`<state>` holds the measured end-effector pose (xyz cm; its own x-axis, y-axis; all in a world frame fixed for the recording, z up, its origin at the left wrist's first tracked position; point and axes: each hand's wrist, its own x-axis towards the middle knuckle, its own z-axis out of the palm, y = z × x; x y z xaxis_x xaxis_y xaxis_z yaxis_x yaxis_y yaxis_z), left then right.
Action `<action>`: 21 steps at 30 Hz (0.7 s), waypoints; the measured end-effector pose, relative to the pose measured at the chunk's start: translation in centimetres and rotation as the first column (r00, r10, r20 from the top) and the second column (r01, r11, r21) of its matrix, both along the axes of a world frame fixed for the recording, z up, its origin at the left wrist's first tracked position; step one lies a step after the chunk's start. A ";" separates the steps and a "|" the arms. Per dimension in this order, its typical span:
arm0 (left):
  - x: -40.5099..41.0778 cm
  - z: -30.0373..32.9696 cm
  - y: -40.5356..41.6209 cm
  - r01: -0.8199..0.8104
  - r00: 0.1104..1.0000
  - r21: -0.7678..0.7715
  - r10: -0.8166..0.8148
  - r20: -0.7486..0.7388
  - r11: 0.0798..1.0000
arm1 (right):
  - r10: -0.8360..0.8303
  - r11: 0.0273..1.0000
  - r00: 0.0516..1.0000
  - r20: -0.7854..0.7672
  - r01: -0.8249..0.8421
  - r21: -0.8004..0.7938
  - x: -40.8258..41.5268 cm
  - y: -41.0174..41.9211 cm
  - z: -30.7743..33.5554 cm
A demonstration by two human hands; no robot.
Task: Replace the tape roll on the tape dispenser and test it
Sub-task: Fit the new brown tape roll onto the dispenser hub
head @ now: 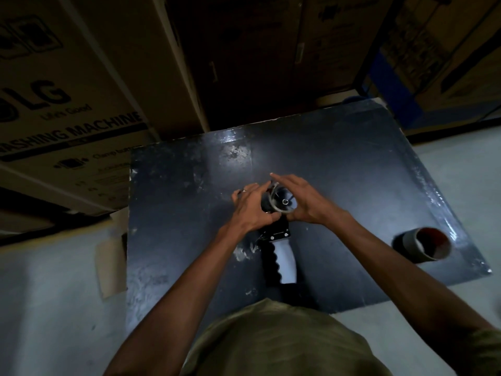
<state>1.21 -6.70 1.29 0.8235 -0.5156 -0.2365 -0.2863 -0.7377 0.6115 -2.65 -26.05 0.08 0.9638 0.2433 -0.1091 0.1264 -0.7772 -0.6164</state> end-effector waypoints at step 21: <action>-0.1 -1.0 -0.8 -0.131 0.989 -0.094 0.125 -0.076 0.987 | -0.210 0.971 0.969 -0.126 0.192 -0.141 -0.1 -0.1 4.5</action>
